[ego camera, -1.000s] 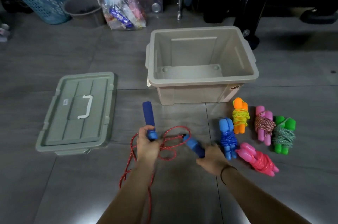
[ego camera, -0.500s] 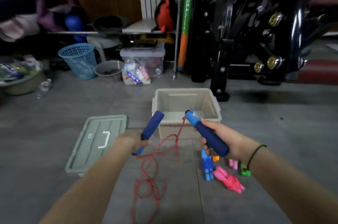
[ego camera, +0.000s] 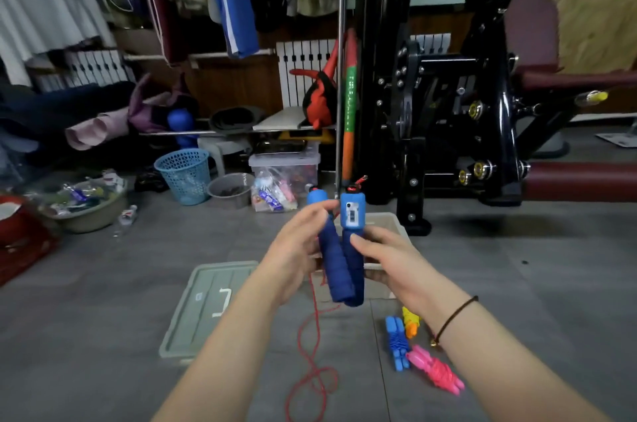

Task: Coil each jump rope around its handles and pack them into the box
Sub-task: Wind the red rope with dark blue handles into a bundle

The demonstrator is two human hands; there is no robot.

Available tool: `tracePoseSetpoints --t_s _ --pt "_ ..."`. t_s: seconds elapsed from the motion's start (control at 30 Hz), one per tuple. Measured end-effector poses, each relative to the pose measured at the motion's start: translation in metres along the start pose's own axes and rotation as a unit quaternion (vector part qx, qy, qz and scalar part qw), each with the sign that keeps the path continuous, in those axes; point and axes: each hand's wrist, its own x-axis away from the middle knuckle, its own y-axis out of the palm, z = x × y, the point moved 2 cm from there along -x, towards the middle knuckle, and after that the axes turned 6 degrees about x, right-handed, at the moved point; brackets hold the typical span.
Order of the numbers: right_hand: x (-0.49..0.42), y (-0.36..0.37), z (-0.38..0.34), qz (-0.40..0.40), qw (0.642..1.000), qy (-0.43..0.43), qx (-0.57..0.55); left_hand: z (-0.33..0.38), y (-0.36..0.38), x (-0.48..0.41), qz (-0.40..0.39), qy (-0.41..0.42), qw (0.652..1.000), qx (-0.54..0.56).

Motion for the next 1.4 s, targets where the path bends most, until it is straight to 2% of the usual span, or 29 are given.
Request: tracePoseSetpoints --t_s 0.07,0.13,0.27,0.43,0.57,0.7,0.83,1.0,1.13,1.2,1.27,1.33,1.4 --pt "0.004 0.005 -0.005 -0.003 1.0 -0.02 -0.007 0.001 0.007 0.0 0.0 0.042 0.998 -0.038" --pt "0.006 0.006 -0.009 0.008 1.0 -0.028 0.002 0.001 0.01 -0.001 -0.018 0.064 0.997 -0.032" --pt "0.01 0.003 -0.012 0.037 0.998 -0.035 0.031 0.001 0.011 0.001 -0.031 0.059 0.997 -0.043" --pt "0.013 0.002 -0.018 0.032 0.997 -0.029 0.062 0.0 0.007 0.003 -0.056 0.029 0.997 -0.04" --pt "0.015 0.005 -0.025 -0.011 0.995 0.001 -0.101 -0.002 0.006 0.008 -0.08 0.003 0.994 -0.08" --pt "0.011 0.011 -0.019 0.01 0.987 0.009 -0.163 -0.005 0.009 0.011 -0.092 -0.015 0.983 -0.156" --pt "0.006 0.01 -0.018 0.005 0.969 0.032 -0.244 -0.006 0.012 0.012 -0.114 -0.006 0.981 -0.156" --pt "0.003 0.009 -0.017 0.009 0.97 0.03 -0.243 -0.006 0.015 0.014 -0.127 0.005 0.975 -0.182" --pt "0.003 0.007 -0.017 0.011 0.965 0.035 -0.26 -0.01 0.015 0.012 -0.069 0.015 0.971 -0.229" --pt "0.004 0.004 -0.021 -0.002 0.959 0.027 -0.282 -0.013 0.009 0.008 -0.03 -0.019 0.981 -0.191" --pt "0.003 -0.002 -0.023 0.003 0.953 0.002 -0.304 -0.015 0.004 0.007 -0.024 -0.093 0.986 -0.134" --pt "0.004 -0.003 -0.025 0.005 0.952 -0.019 -0.306 -0.019 0.006 0.012 -0.068 -0.173 0.978 -0.094" --pt "0.005 -0.002 -0.024 -0.002 0.958 -0.016 -0.288 -0.021 0.013 0.019 -0.119 -0.218 0.966 -0.071"
